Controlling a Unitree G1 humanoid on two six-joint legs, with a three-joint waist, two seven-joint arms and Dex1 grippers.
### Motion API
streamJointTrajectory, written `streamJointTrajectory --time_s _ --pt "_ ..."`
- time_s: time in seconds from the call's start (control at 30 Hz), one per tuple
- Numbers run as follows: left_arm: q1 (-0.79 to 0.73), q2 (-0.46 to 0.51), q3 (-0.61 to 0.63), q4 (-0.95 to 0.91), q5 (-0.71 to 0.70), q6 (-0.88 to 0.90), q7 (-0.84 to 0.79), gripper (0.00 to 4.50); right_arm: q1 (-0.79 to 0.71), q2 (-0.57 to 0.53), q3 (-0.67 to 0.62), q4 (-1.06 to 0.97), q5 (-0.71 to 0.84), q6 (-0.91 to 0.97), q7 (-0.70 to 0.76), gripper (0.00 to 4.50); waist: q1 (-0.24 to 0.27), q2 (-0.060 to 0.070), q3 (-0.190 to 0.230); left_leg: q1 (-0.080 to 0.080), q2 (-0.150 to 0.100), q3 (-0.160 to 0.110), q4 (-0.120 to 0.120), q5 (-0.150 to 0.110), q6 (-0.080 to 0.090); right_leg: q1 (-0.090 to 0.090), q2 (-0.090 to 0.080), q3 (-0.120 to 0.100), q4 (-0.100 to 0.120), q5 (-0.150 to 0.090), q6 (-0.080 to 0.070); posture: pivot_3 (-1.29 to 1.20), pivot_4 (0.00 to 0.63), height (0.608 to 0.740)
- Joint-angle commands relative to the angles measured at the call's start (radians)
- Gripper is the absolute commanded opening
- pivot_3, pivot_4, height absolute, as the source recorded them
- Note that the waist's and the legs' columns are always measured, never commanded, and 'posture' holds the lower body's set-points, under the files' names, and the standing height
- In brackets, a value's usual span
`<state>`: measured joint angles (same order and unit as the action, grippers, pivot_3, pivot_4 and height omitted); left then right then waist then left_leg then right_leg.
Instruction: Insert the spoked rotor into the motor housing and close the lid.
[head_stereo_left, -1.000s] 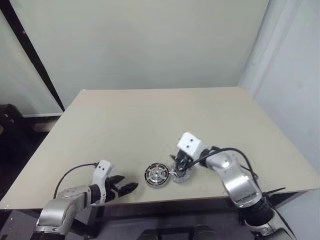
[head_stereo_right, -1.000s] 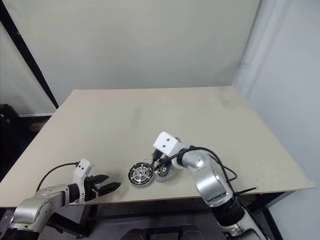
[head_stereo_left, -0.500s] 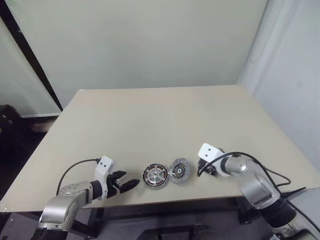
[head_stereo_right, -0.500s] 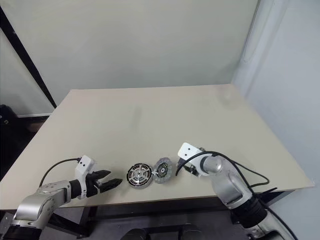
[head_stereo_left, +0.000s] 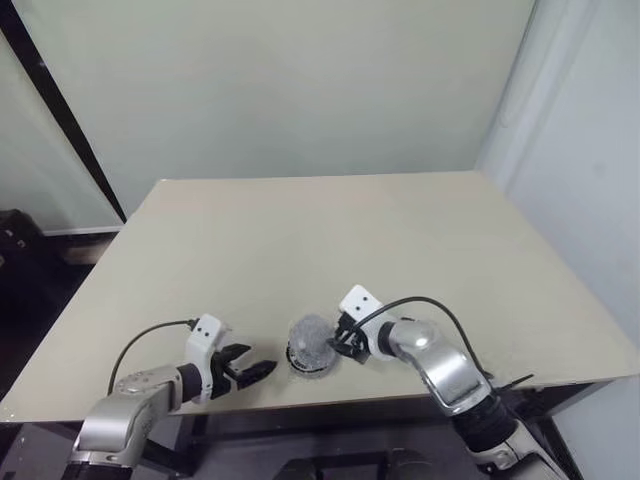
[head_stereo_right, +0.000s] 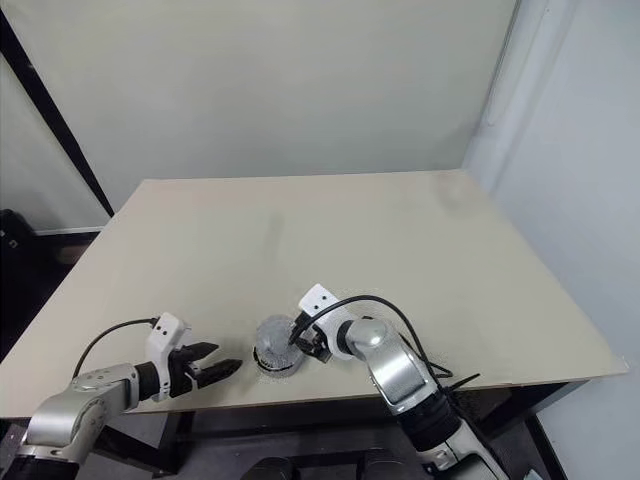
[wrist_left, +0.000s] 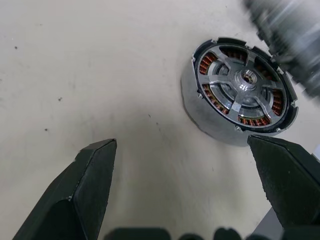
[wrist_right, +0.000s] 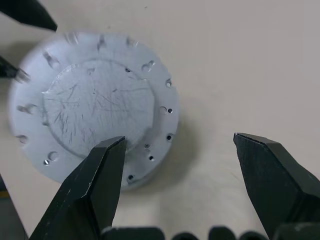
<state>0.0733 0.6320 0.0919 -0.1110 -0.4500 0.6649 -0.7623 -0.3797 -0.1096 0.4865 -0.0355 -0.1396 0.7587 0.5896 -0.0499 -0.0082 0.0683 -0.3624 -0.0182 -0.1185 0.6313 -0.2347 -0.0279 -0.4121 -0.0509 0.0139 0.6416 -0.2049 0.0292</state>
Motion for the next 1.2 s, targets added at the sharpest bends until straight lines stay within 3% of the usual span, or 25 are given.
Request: streamJointTrajectory --time_s 0.03,0.47,0.77,0.9,1.2 --pt "0.004 0.011 0.035 -0.048 -0.012 0.003 0.008 4.5 -0.009 0.015 0.031 0.04 0.0 -0.059 -0.015 3.75 0.0 0.0 0.0 0.0 0.0 0.0 0.0 0.0 0.0 0.0 0.0 0.0 0.0 0.0 0.0 0.0 0.0 0.74" --pt "0.014 0.003 0.039 -0.078 -0.018 0.012 0.013 4.5 0.003 -0.004 -0.05 0.012 0.157 -0.16 0.097 3.75 0.0 0.0 0.0 0.0 0.0 0.0 0.0 0.0 0.0 0.001 0.0 0.0 0.0 0.0 0.0 0.0 0.0 0.74" --pt "-0.006 0.006 0.027 -0.074 -0.015 0.014 0.008 4.5 0.033 0.031 -0.029 0.051 0.188 -0.243 0.106 3.75 0.0 0.0 0.0 0.0 0.0 0.0 -0.001 0.0 0.0 0.0 0.0 0.0 0.0 0.0 0.0 0.0 0.0 0.74" --pt "-0.012 0.012 0.027 -0.079 -0.016 0.016 0.003 4.5 0.032 0.046 -0.028 0.06 0.194 -0.255 0.101 4.47 0.0 0.0 0.0 0.0 0.0 0.0 0.0 0.0 0.0 0.001 0.0 0.0 0.0 0.0 0.0 0.0 0.0 0.74" --pt "-0.014 0.022 0.031 -0.08 -0.012 0.018 -0.009 4.5 0.04 0.045 -0.029 0.065 0.186 -0.257 0.08 4.47 0.0 0.0 0.0 0.0 0.0 0.0 0.0 0.0 0.0 0.0 0.0 0.0 0.0 0.0 0.0 0.0 0.0 0.74"
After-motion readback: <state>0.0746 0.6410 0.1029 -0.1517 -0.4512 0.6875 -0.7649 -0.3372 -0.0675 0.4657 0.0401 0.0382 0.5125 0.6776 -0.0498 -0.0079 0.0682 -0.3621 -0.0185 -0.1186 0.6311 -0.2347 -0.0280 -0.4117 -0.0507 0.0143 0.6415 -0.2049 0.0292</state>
